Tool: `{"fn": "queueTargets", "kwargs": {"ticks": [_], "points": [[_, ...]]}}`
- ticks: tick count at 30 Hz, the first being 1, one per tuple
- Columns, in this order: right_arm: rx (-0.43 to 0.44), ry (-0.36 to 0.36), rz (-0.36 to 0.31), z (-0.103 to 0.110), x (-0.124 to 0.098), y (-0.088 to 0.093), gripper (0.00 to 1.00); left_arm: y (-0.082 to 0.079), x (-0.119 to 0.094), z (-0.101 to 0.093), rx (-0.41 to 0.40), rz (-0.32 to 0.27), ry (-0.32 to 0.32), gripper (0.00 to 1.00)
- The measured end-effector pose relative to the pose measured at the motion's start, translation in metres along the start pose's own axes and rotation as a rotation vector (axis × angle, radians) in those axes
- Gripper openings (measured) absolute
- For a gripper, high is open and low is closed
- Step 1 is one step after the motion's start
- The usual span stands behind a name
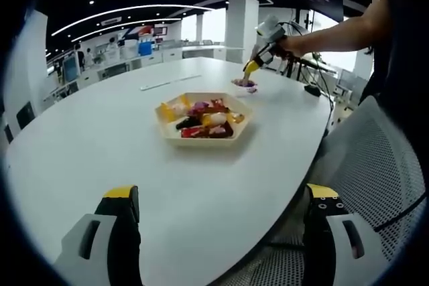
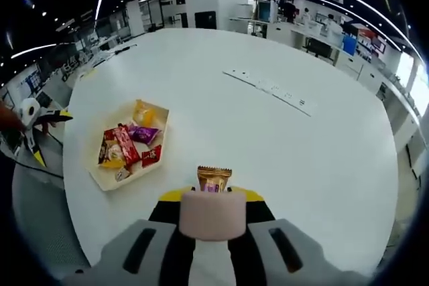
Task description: Place the target food into the container with the food tongs after gripping and lifting it, then release it inside without dropping or visibly crushing the food.
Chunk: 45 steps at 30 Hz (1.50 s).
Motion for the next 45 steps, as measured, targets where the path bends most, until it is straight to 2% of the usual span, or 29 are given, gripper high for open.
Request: {"fn": "queueTargets", "kwargs": {"ticks": [11,17,20,28,38,45], "points": [[-0.022,0.008,0.016,-0.004,-0.004,-0.007,0.17,-0.004,-0.002,-0.001,0.005,-0.030,-0.001,0.99],[-0.040,0.005,0.025,-0.003,-0.012,-0.017,0.17,-0.006,-0.002,-0.001,0.009,-0.040,-0.001,0.99],[-0.069,0.020,0.037,-0.006,-0.018,-0.021,0.17,-0.006,-0.002,-0.001,0.015,-0.043,-0.002,0.99],[-0.077,0.037,0.044,-0.014,-0.033,-0.030,0.17,-0.008,-0.003,-0.001,0.023,-0.052,-0.008,0.99],[-0.096,0.044,0.031,-0.013,-0.048,-0.053,0.17,-0.008,-0.003,-0.001,0.025,-0.053,-0.007,0.99],[-0.102,0.054,0.032,-0.013,-0.053,-0.058,0.17,-0.008,-0.003,-0.001,0.033,-0.060,-0.009,0.99]]}}
Point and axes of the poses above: the point that each gripper's makers call its tool centre point, and the gripper's own axes: x roughly forward along the fingers, z roughly to its left, y roughly out of its underside, the point moved 7 cm from there along -x, roughly backward along the fingers, and after that the axes turned 6 degrees about x, right-handed, at the moved point
